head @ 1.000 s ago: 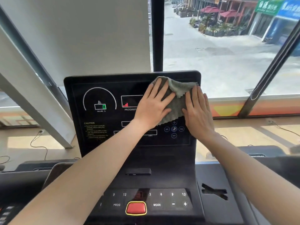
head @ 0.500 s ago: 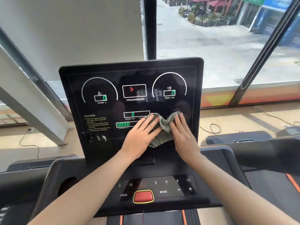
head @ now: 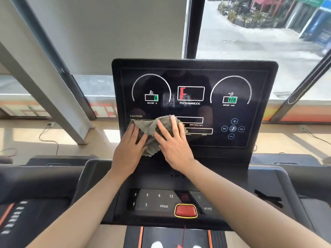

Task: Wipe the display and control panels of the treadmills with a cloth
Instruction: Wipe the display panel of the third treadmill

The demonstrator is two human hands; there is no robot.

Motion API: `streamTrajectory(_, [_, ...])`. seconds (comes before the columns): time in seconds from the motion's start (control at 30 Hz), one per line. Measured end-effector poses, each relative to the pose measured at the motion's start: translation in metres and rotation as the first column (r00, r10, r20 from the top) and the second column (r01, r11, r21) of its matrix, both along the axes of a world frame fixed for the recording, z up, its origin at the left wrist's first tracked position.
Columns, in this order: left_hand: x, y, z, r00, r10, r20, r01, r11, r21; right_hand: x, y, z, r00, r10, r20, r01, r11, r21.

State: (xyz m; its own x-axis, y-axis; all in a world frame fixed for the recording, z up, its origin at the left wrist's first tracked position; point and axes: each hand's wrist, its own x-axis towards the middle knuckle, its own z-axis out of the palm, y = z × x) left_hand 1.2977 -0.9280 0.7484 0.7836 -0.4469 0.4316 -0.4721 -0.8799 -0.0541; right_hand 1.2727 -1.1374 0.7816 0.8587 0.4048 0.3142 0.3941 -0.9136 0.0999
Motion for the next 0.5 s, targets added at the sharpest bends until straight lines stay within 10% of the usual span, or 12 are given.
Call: streamTrajectory(0.5, [-0.042,-0.003,-0.041,0.993,-0.106,-0.059,0.108,0.993,0.037,-0.044,-0.025,-0.053,0.994,0.043,-0.098,-0.045,0.999,-0.024])
